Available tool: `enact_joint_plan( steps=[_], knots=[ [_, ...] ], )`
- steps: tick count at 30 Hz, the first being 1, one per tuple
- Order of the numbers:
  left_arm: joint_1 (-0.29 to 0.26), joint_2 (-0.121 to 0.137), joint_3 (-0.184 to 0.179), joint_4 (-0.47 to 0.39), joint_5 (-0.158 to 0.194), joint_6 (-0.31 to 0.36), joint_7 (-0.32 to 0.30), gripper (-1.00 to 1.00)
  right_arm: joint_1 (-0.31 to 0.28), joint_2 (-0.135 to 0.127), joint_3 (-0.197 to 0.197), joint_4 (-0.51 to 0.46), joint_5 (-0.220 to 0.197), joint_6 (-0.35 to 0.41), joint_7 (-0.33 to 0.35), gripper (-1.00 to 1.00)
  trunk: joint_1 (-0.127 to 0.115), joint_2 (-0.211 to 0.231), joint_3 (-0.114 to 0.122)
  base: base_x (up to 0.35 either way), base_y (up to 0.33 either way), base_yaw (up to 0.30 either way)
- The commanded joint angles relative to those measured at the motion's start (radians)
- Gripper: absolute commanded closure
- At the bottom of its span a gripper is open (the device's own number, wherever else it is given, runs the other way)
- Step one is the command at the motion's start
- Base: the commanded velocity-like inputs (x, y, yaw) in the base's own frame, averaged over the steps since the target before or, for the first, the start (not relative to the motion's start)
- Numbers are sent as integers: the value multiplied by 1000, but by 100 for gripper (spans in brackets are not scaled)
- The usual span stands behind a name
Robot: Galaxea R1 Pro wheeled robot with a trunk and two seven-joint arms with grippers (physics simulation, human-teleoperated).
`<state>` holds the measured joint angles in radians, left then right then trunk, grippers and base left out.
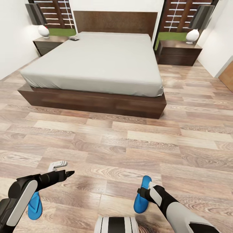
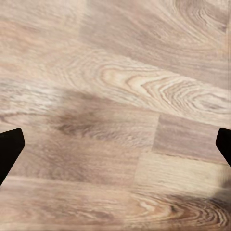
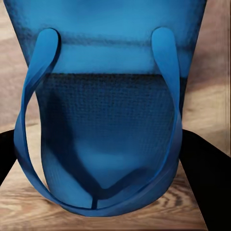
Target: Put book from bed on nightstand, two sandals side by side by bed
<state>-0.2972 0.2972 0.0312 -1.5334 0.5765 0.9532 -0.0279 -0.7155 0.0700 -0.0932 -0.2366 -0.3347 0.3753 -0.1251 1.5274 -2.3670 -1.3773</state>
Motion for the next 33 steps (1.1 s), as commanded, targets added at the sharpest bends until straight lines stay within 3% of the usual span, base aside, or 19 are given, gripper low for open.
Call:
enact_joint_plan(
  steps=[1,10,19,26,33],
  knots=[
    [0,0,1,0,-2,4,-2,-100,0,-3,-8,-3,-4,5,-5,100,-4,7,3,0,0,0],
    [0,-4,-2,3,-46,4,12,-100,2,-11,-8,-4,-4,5,-5,100,-39,70,31,0,0,0],
    [0,-4,-3,4,-51,4,15,-100,3,-13,-7,-4,0,5,-5,100,-73,133,59,0,0,0],
    [0,-3,0,4,-52,4,16,-100,4,-12,-5,-5,90,4,-5,100,-100,182,81,0,0,0],
    [0,-4,-2,4,-53,3,18,-100,4,-12,-5,-4,106,5,-5,100,-127,231,103,0,0,0]
  ],
)
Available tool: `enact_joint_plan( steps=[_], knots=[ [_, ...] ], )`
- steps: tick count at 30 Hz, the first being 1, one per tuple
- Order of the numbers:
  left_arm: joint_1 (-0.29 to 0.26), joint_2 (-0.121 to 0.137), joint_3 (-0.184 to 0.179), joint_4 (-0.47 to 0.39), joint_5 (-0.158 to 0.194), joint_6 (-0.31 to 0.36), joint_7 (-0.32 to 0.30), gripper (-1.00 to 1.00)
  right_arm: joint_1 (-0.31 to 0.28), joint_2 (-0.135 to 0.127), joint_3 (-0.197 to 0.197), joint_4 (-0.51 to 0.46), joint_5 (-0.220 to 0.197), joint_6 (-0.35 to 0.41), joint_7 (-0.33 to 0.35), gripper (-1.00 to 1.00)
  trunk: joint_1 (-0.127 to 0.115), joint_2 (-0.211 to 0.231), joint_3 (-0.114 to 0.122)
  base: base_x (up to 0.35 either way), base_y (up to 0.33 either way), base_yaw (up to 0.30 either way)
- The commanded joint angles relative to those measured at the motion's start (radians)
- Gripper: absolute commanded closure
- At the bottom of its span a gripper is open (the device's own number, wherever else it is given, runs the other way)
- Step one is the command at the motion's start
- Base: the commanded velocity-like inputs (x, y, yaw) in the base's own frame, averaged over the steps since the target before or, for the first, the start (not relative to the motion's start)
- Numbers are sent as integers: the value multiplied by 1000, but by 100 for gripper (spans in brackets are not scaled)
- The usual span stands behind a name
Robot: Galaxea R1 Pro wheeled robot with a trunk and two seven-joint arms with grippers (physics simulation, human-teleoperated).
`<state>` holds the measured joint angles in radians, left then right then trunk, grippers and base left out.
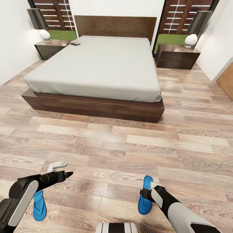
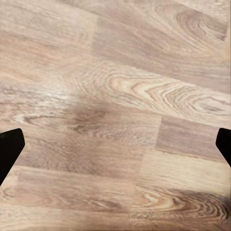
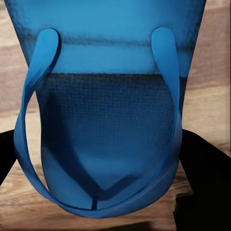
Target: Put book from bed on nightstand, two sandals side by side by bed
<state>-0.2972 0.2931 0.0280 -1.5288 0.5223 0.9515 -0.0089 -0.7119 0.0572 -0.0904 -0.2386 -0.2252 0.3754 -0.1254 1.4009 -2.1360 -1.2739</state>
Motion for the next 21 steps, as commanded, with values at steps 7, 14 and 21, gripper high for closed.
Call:
enact_joint_plan(
  steps=[7,14,21],
  knots=[
    [0,-2,-2,0,-36,4,8,-100,0,0,-6,-3,10,9,-4,100,-27,49,21,0,0,0],
    [0,-4,-1,1,-74,3,11,-100,1,-1,-5,-11,39,10,0,100,-54,98,43,0,0,0],
    [0,-5,-2,16,-79,1,12,-100,2,-1,-4,-13,43,9,2,100,-81,147,65,0,0,0]
  ],
)
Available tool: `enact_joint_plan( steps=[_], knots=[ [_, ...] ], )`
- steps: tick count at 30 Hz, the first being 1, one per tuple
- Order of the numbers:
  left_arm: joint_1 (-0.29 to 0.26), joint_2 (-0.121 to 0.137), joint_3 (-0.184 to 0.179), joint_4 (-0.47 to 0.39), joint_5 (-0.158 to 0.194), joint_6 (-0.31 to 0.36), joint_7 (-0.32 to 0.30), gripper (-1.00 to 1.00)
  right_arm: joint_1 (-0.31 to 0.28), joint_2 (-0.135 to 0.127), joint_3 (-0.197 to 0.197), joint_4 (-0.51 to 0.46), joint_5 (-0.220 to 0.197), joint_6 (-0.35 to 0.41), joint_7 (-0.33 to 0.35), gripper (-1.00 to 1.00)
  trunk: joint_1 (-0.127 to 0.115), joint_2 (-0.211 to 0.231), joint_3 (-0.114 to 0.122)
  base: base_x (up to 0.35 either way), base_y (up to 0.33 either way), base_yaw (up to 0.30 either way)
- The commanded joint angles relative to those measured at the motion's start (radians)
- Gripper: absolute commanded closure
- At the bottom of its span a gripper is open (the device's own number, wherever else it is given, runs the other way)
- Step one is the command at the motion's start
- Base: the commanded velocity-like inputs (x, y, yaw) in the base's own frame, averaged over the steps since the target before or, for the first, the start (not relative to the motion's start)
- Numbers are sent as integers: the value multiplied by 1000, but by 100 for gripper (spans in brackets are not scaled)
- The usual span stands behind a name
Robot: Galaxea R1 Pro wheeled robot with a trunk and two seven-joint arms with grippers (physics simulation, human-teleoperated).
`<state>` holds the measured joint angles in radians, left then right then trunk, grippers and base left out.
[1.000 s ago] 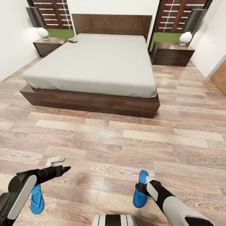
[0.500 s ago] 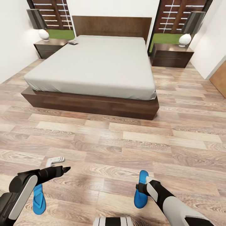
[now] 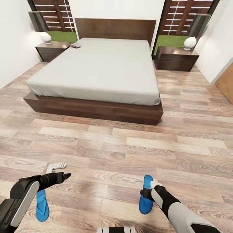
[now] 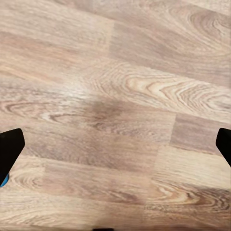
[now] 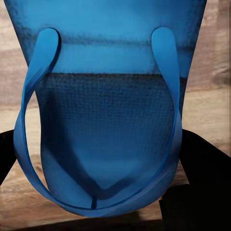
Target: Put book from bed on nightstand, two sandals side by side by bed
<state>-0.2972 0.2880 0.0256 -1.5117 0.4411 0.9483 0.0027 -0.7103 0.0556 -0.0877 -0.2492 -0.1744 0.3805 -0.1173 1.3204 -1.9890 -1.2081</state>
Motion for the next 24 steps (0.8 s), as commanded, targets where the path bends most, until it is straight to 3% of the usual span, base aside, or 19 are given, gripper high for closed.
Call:
enact_joint_plan(
  steps=[1,24],
  knots=[
    [0,0,1,1,3,5,0,-100,0,1,-6,-2,-8,4,-6,100,-4,7,3,0,0,0],
    [0,-1,-1,6,2,-3,1,-100,0,0,7,-2,-7,1,-7,100,-92,168,75,0,0,0]
  ],
)
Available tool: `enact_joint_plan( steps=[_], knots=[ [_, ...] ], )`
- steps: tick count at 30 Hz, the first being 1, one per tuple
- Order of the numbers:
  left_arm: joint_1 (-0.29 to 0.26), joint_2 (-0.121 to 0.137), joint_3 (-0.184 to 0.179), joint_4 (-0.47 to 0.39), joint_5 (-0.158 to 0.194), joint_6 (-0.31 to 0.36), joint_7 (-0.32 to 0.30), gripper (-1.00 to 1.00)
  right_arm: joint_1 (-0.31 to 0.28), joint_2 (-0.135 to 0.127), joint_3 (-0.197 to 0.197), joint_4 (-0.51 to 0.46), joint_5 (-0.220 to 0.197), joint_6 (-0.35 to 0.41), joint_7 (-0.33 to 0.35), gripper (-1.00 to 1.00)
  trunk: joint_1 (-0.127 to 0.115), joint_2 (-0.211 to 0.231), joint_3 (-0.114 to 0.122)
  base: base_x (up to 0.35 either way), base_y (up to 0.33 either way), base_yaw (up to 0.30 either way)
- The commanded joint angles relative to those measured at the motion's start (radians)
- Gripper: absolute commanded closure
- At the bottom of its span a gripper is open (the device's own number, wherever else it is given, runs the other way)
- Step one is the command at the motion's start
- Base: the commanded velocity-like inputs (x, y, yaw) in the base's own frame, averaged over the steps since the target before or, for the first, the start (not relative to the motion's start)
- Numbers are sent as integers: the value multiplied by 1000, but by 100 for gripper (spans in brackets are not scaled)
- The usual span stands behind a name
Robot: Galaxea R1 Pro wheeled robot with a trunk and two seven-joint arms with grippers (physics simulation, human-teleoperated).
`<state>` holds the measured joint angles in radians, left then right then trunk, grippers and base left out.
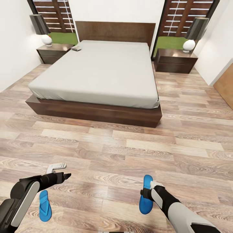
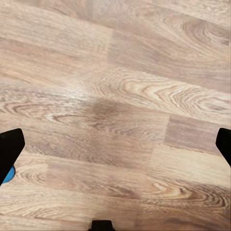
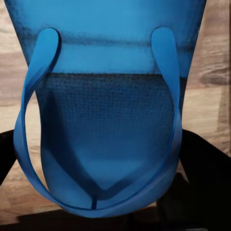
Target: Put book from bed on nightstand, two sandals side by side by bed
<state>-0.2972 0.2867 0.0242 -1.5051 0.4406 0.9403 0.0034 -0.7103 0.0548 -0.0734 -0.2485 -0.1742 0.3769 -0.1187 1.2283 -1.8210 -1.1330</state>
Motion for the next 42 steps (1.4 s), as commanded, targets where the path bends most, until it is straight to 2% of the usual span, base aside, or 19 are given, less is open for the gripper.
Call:
enact_joint_plan(
  steps=[1,16,21,23,24,30,42],
  knots=[
    [0,0,1,-1,3,5,1,-100,0,1,-4,-2,-7,4,-6,100,-4,7,3,0,0,0],
    [0,-3,0,21,3,-7,1,-100,0,1,7,-2,-9,5,-2,100,-62,112,50,0,0,0],
    [-1,-12,-34,27,-44,-10,2,-100,0,2,8,-2,-9,6,-1,100,-81,147,65,0,0,0],
    [-1,-23,-54,28,-72,-10,2,-100,0,2,9,-2,-10,6,0,100,-88,161,72,0,0,0],
    [-1,-36,-67,28,-100,-10,2,-100,0,2,8,-2,-9,7,0,100,-92,168,75,0,0,0],
    [-1,-70,-87,27,-164,-11,0,-100,0,2,8,-3,-9,9,1,100,-115,210,93,0,0,0],
    [0,-83,-98,28,-183,-10,1,-100,0,1,8,-3,-8,11,1,100,-161,294,131,0,0,0]
  ],
)
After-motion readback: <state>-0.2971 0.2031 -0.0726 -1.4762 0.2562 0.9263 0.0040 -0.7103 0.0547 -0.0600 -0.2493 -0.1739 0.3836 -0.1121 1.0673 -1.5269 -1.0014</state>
